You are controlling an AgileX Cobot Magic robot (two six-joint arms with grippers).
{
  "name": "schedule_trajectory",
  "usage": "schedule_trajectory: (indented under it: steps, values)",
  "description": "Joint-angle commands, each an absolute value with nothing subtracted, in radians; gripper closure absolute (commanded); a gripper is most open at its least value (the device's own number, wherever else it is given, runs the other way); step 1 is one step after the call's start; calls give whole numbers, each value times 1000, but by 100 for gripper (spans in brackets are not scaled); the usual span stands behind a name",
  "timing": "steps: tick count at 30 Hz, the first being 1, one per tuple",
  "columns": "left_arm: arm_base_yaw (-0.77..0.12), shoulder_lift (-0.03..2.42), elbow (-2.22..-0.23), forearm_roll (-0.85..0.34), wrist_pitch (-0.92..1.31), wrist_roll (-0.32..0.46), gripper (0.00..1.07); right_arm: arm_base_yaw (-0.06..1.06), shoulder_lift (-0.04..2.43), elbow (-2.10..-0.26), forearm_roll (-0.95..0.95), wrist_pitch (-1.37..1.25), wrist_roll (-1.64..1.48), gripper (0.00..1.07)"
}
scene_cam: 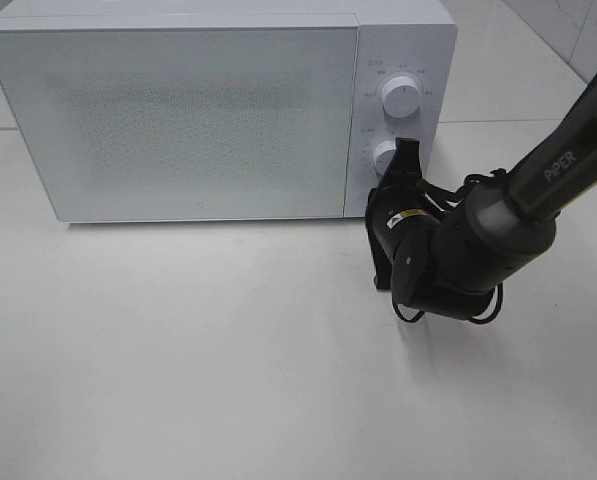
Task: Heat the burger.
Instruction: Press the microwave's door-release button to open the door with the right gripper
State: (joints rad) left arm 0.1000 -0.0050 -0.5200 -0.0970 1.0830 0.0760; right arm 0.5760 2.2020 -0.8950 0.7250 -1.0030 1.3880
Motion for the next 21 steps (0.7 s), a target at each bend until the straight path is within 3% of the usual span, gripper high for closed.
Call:
schedule_trajectory:
  steps: [1,21]
  values:
    - [100,-12,-517,-98,1069,70,7,558,2225,-982,662,-1129,1388,107]
    - [100,-12,-517,-98,1069,70,7,547,2247,-1026,636,-1068,1368,107]
